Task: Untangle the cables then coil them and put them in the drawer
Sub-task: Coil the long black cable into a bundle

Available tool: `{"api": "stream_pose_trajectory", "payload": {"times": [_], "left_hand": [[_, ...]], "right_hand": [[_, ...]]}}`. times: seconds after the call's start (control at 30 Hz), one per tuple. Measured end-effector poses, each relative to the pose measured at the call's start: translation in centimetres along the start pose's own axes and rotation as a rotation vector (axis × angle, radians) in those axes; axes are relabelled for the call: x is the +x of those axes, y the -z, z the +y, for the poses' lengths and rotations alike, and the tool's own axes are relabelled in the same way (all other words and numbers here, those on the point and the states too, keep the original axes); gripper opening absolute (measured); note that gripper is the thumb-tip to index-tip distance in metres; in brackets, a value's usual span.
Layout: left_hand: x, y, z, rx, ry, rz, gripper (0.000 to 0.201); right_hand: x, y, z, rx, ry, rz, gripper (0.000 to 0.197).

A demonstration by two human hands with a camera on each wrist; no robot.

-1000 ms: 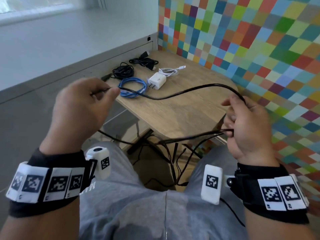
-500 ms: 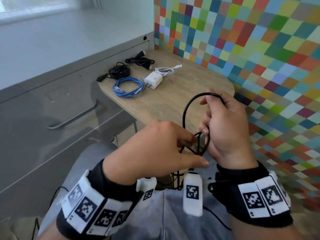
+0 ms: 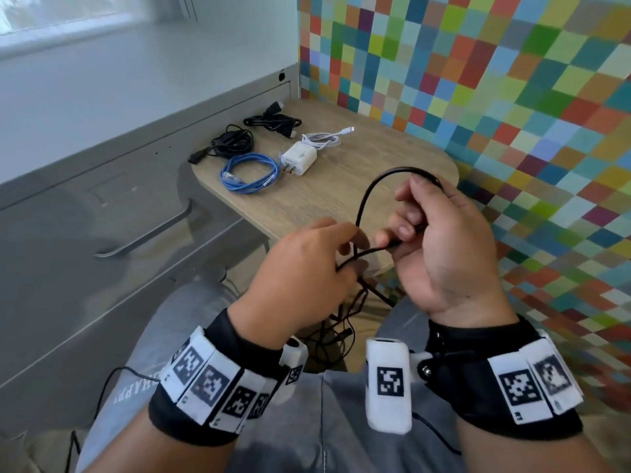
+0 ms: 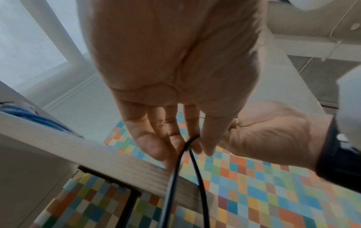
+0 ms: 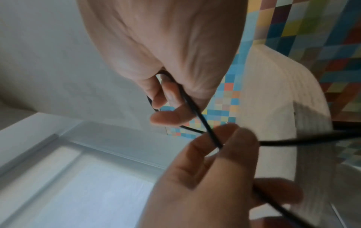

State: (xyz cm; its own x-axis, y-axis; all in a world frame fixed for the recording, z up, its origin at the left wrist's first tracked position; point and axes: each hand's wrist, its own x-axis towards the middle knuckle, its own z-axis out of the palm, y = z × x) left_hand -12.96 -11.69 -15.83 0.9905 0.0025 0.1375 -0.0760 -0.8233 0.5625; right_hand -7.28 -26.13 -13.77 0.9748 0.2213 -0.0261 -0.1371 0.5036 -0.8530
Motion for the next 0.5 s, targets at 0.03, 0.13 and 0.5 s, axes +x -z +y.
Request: {"api": "stream_pose_trajectory", "payload": {"times": [0.03, 0.13, 0.5], "left_hand": [[0.1, 0.1, -0.3, -0.006, 0.003, 0.005, 0.007], [0.5, 1.0, -1.3, -0.274, 0.087, 0.068, 0.012], [-0.6, 6.3, -0.8, -0.494, -0.122, 0.257, 0.011]], "right_hand": [[0.0, 0.3, -0.2, 0.042, 0.008, -0.011, 0.03], [0.4, 1.3, -0.7, 0.12, 0.079, -0.068, 0.019], [-0.5, 0.4, 2.3, -0.401, 0.076, -0.415, 0.028]]}}
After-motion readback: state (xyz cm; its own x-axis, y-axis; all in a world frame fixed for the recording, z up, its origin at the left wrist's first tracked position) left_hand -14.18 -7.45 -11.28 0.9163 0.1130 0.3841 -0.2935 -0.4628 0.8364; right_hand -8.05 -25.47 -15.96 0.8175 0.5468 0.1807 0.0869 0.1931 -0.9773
